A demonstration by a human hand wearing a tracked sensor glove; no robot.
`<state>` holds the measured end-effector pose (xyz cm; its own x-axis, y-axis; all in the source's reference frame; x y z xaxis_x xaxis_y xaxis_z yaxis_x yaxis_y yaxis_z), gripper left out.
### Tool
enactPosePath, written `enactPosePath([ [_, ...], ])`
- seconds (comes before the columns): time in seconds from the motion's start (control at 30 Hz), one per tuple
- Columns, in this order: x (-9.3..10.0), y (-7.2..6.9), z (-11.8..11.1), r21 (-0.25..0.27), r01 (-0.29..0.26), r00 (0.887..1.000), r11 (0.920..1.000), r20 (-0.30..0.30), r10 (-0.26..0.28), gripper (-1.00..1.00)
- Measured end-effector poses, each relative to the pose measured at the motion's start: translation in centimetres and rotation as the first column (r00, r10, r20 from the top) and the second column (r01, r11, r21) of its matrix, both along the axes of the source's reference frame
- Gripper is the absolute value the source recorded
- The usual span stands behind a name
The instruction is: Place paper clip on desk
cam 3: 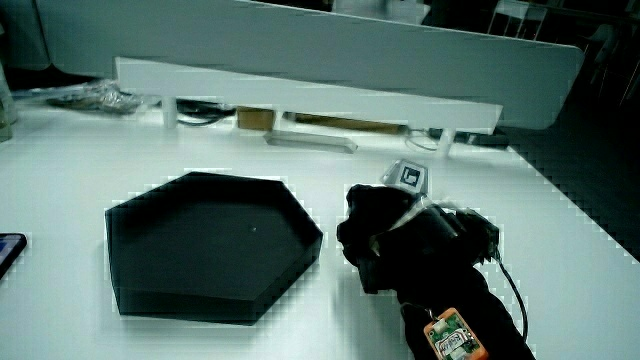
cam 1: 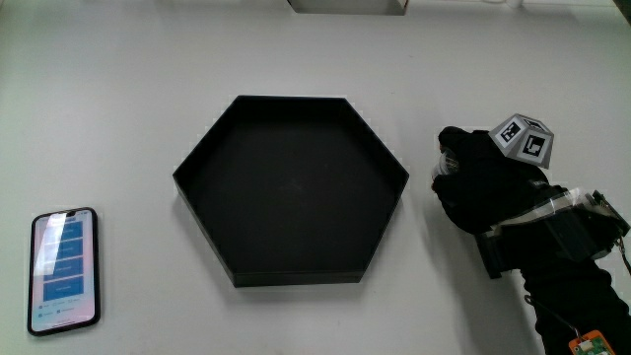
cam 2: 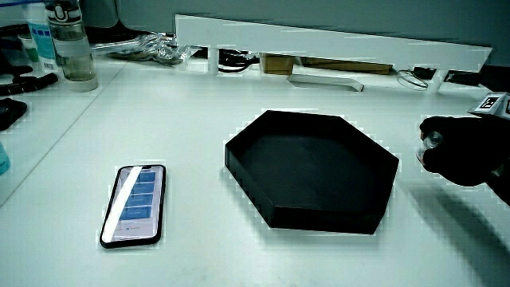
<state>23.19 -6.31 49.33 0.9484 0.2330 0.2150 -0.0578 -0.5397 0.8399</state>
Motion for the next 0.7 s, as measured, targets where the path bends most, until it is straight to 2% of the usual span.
enactPosePath([
  [0.07,0.5,0.0,0.5,-0.019,-0.013,1.0,0.9997,-0.013,0.013,0.0],
  [0.2,0.6,0.4,0.9,-0.027,-0.001,1.0,0.9996,-0.022,0.0,0.0],
  [0.27,0.5,0.6,1.1,-0.013,-0.001,1.0,0.9999,-0.024,0.0,0.0],
  [0.4,0.7,1.2,2.5,-0.057,-0.005,0.999,0.9984,-0.05,0.002,0.0],
  [0.43,1.1,1.4,3.5,-0.076,-0.006,0.996,0.9971,-0.089,-0.001,0.0],
  [0.47,1.4,1.6,4.2,-0.084,-0.015,0.995,0.9963,-0.102,0.007,0.0],
  [0.5,1.4,1.9,4.2,-0.097,-0.012,0.995,0.9952,-0.095,0.003,0.0],
  [0.57,1.2,2.5,3.9,-0.08,-0.009,0.994,0.9968,-0.105,0.0,0.0],
  [0.63,1.3,2.8,4.3,-0.098,0.0,0.993,0.9952,-0.118,-0.011,0.0],
  [0.67,1.4,2.9,4.3,-0.111,-0.006,0.996,0.9939,-0.094,-0.005,0.0],
  [0.7,1.6,3.0,4.6,-0.108,-0.012,0.994,0.9941,-0.107,0.0,0.0],
])
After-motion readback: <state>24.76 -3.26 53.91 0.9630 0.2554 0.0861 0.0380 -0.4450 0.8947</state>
